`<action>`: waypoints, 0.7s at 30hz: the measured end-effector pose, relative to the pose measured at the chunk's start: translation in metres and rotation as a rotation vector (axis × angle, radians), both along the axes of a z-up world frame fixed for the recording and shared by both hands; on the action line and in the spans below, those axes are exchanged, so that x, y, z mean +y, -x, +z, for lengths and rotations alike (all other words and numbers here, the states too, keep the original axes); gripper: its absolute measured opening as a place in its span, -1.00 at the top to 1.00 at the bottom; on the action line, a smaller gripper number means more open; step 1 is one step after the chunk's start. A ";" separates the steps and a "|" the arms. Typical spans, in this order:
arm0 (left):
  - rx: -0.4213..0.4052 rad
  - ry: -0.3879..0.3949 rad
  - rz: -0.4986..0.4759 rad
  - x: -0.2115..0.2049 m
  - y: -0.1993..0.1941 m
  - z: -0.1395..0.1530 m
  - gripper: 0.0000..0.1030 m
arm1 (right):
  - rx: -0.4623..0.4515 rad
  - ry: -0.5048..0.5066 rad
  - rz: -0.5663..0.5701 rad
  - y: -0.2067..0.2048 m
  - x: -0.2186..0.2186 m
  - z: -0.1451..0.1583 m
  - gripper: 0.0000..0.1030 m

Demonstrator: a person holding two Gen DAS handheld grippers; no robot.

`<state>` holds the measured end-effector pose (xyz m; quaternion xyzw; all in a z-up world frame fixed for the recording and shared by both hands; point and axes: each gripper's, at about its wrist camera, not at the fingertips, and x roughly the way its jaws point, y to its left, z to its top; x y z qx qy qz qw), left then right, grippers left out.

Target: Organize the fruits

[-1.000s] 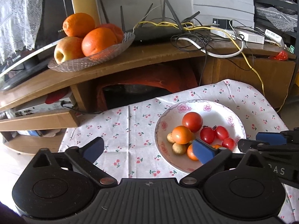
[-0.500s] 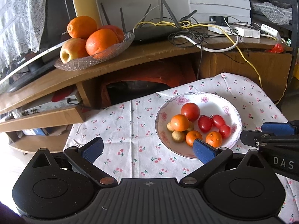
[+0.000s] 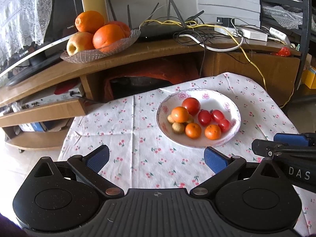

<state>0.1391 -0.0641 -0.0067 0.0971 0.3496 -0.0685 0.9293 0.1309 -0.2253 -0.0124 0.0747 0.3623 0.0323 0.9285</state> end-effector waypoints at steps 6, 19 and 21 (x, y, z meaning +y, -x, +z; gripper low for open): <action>0.023 0.021 0.001 0.003 0.016 -0.004 -1.00 | 0.007 0.005 -0.001 0.020 0.002 -0.002 0.20; 0.068 0.055 -0.016 0.007 0.052 -0.014 -1.00 | 0.038 0.010 -0.013 0.061 0.002 -0.009 0.17; 0.073 0.061 -0.018 0.008 0.058 -0.015 -1.00 | 0.045 0.012 -0.016 0.067 0.001 -0.011 0.17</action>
